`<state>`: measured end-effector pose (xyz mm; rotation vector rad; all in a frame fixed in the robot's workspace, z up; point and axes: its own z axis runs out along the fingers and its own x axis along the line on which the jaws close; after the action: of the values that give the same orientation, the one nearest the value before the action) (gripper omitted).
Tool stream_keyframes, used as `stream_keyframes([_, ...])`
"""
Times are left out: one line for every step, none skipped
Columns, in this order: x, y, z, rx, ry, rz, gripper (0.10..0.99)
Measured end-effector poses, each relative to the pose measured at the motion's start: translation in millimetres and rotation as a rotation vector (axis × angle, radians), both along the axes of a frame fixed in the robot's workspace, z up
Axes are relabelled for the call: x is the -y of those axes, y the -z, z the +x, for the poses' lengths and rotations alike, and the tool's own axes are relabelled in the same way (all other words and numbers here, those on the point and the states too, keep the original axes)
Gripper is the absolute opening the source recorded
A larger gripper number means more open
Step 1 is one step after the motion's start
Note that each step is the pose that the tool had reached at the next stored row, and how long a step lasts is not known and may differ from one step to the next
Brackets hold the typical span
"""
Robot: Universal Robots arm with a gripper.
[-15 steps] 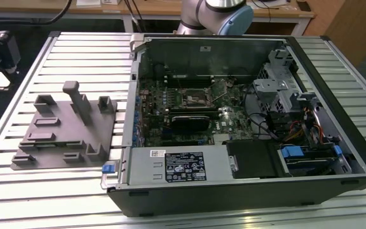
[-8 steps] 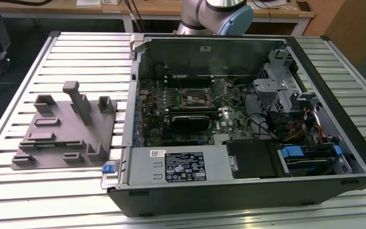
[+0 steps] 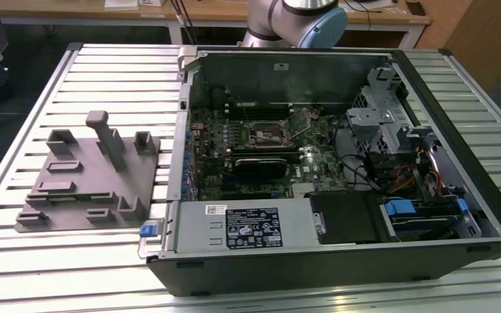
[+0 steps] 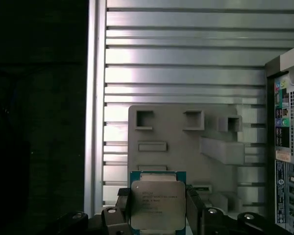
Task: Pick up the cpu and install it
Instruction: 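Pick up the cpu and move it towards the insertion slot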
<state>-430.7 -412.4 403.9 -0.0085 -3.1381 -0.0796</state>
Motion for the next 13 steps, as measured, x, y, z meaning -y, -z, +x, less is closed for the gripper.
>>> stream_keyframes([0.0,0.0,4.4,0.0,0.0,0.004,0.541])
stream_keyframes([0.0,0.0,9.3,0.0001,0.0,0.007,0.541])
stream_keyframes([-0.1,0.1,13.8,0.0002,0.0,0.008,0.541])
stream_keyframes([0.0,0.0,18.3,0.0002,0.0,0.009,0.541])
stream_keyframes([0.0,0.0,22.8,0.0001,0.0,0.009,0.541])
stream_keyframes([0.0,0.0,27.3,0.0,0.0,0.009,0.541])
stream_keyframes([-0.1,0.0,31.8,0.0001,0.0,0.01,0.541])
stream_keyframes([0.0,0.0,36.3,0.0,0.0,0.01,0.541])
stream_keyframes([0.0,0.1,40.6,0.0002,0.0,0.011,0.541])
stream_keyframes([-0.1,0.0,45.0,0.0001,0.0,0.011,0.541])
stream_keyframes([-0.1,0.0,49.1,0.0,0.0,0.011,0.541])
stream_keyframes([-0.1,0.0,52.7,-0.0001,0.0,0.011,0.541])
stream_keyframes([0.0,0.1,56.5,0.0001,0.0,0.011,0.541])
